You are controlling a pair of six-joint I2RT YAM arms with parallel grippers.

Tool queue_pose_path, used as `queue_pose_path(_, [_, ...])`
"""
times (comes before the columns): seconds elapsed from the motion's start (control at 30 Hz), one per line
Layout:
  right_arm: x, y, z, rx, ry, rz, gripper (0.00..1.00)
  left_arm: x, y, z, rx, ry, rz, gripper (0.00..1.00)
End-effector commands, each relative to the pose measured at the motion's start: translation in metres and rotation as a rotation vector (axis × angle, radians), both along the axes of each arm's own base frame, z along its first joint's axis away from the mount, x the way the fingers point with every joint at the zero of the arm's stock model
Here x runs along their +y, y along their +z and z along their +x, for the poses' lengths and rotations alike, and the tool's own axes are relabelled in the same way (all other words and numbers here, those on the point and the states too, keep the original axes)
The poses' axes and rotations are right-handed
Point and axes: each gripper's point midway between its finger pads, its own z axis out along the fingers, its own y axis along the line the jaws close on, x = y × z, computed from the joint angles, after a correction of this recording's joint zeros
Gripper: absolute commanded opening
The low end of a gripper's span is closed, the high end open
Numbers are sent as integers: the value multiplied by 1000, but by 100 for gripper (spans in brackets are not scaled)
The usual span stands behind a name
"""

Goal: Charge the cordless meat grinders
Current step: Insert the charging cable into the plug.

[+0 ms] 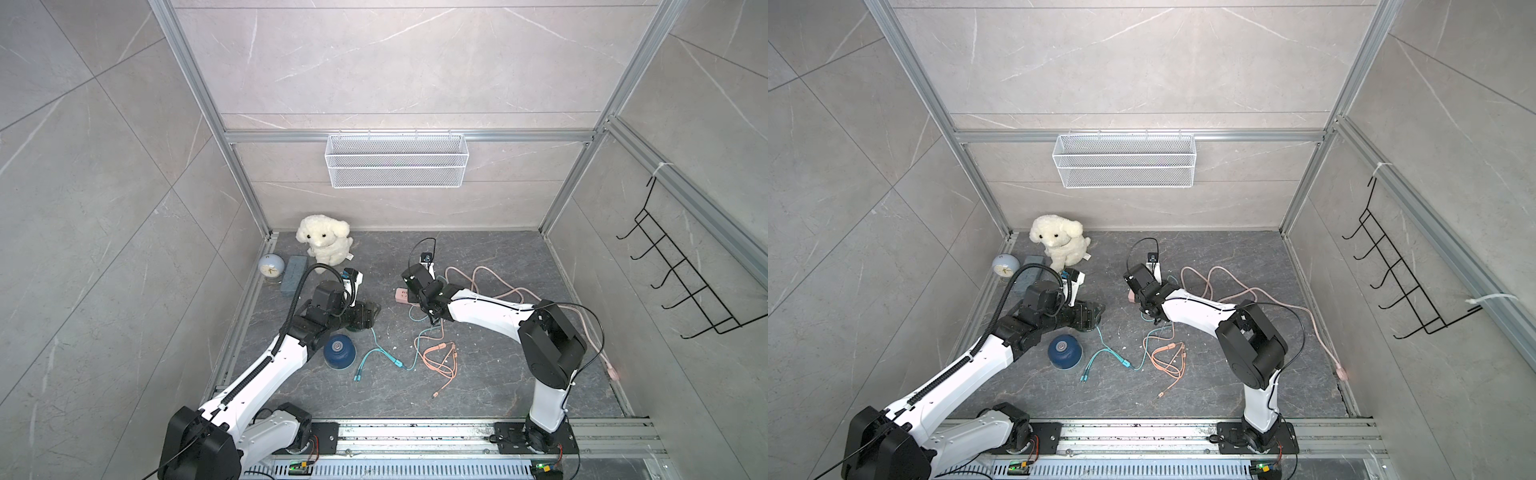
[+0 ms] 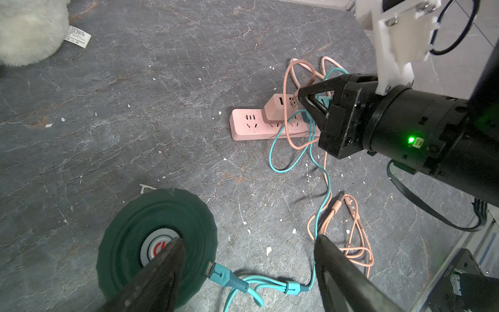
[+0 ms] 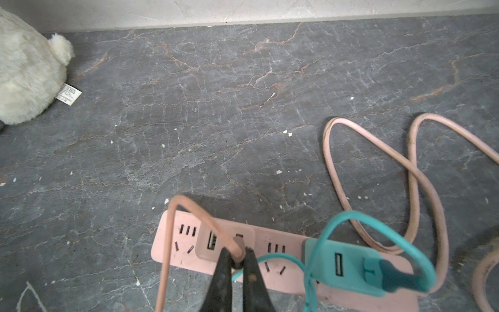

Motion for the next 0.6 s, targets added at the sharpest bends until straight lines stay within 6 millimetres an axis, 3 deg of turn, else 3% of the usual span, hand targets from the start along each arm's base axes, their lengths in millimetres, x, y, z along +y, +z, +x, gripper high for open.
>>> queue_pose_path(0.0, [1, -2, 0, 13, -26, -1, 0, -1, 13, 1, -43, 6, -39, 78])
queue_pose_path(0.57, [-4, -12, 7, -23, -111, -19, 0, -4, 11, -2, -35, -11, -51, 77])
